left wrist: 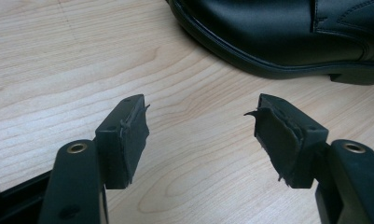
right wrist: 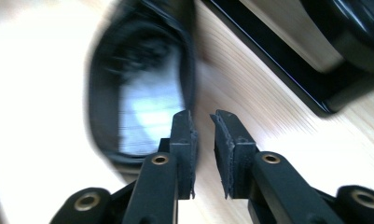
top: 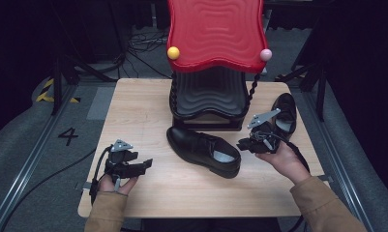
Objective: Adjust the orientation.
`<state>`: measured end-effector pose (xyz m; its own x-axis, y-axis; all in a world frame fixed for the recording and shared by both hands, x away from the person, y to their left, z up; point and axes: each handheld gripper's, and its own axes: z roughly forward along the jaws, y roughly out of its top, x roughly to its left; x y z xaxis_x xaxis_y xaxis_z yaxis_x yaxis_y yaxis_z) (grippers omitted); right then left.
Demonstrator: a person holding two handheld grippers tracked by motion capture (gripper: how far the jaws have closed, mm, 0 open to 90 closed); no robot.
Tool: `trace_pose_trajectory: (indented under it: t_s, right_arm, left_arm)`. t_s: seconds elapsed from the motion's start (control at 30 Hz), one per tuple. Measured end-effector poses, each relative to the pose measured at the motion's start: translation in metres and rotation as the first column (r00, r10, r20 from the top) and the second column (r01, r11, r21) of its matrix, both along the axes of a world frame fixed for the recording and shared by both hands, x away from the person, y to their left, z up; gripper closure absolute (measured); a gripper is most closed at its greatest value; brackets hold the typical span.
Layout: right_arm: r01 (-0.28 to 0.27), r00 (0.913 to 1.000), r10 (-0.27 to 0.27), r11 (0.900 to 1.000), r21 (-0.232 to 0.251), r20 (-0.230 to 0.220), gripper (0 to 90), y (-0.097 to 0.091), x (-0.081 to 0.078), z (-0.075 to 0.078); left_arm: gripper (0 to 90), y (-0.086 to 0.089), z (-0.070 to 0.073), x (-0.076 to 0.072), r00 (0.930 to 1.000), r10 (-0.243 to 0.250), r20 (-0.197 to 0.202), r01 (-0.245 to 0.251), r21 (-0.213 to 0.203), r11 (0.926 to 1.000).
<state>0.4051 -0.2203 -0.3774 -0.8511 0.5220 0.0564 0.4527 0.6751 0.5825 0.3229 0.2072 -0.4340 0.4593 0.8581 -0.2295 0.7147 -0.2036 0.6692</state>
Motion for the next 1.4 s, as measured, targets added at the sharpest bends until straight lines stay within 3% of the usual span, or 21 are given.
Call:
trace_pose_trajectory:
  t_s: [0.1, 0.33, 0.6, 0.8, 0.83, 0.9, 0.97, 1.13, 1.3, 1.4]
  right_arm:
    - [-0.068, 0.9976, 0.067, 0.9976, -0.014, -0.018, 71.8, 0.011, -0.010, 0.009]
    - [-0.165, 0.9845, 0.161, 0.9852, -0.047, -0.069, 67.6, 0.036, -0.023, 0.007]
    - [-0.206, 0.9700, 0.190, 0.9736, -0.098, -0.151, 64.4, 0.060, -0.018, -0.016]
    - [-0.219, 0.9621, 0.183, 0.9603, -0.173, -0.202, 70.9, 0.074, -0.017, -0.034]
    - [-0.225, 0.9607, 0.179, 0.9501, -0.217, -0.212, 74.8, 0.079, -0.017, -0.041]
    - [-0.220, 0.9642, 0.173, 0.9455, -0.241, -0.201, 80.9, 0.081, -0.017, -0.043]
    - [-0.223, 0.9620, 0.174, 0.9455, -0.237, -0.210, 83.2, 0.081, -0.015, -0.043]
    - [-0.225, 0.9656, 0.183, 0.9433, -0.244, -0.185, 84.9, 0.081, -0.018, -0.043]
    - [-0.220, 0.9717, 0.197, 0.9557, -0.195, -0.130, 85.1, 0.081, -0.035, -0.034]
    - [-0.211, 0.9742, 0.190, 0.9581, -0.193, -0.122, 85.0, 0.079, -0.043, -0.030]
  left_arm:
    - [35.0, -0.001, 0.000, 0.001, 1.0000, -0.003, -0.003, 0.003, 0.000, 1.0000]
    - [35.1, -0.003, -0.001, 0.002, 0.9999, -0.013, -0.007, 0.013, 0.007, 0.9999]
    - [34.6, -0.004, -0.003, 0.003, 0.9997, -0.018, -0.018, 0.018, 0.014, 0.9997]
    - [36.1, -0.006, -0.003, 0.003, 0.9992, -0.030, -0.025, 0.031, 0.022, 0.9993]
    - [36.4, -0.006, -0.004, 0.004, 0.9990, -0.036, -0.026, 0.037, 0.027, 0.9990]
    - [36.5, -0.007, -0.004, 0.004, 0.9988, -0.039, -0.029, 0.040, 0.030, 0.9988]
    - [36.5, -0.007, -0.005, 0.004, 0.9987, -0.039, -0.031, 0.040, 0.029, 0.9988]
    - [36.5, -0.006, -0.005, 0.004, 0.9988, -0.037, -0.034, 0.038, 0.028, 0.9989]
    - [36.5, -0.006, -0.006, 0.006, 0.9986, -0.037, -0.037, 0.037, 0.025, 0.9990]
    - [36.5, -0.007, -0.006, 0.006, 0.9986, -0.037, -0.038, 0.038, 0.026, 0.9989]
